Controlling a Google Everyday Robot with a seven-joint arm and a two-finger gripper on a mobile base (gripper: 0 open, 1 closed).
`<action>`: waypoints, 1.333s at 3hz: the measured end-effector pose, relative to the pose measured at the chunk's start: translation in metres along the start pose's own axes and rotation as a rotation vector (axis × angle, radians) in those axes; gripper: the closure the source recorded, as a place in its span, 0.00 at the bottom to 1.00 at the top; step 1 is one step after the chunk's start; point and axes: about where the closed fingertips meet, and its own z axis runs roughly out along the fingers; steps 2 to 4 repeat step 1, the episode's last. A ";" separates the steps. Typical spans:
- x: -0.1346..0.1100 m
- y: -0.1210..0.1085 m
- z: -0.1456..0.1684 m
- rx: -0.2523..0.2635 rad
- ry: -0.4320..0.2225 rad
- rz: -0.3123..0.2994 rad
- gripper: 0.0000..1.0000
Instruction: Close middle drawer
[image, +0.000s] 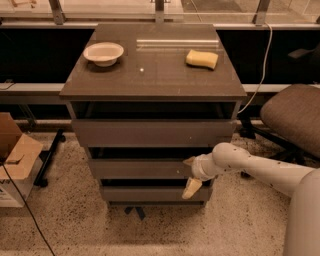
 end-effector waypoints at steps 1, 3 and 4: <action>0.000 0.001 0.000 0.000 0.000 0.000 0.00; 0.000 0.001 0.000 0.000 0.000 0.000 0.00; 0.000 0.001 0.000 0.000 0.000 0.000 0.00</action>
Offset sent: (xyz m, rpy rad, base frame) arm 0.0000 0.0000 0.0000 0.0000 0.0000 0.0000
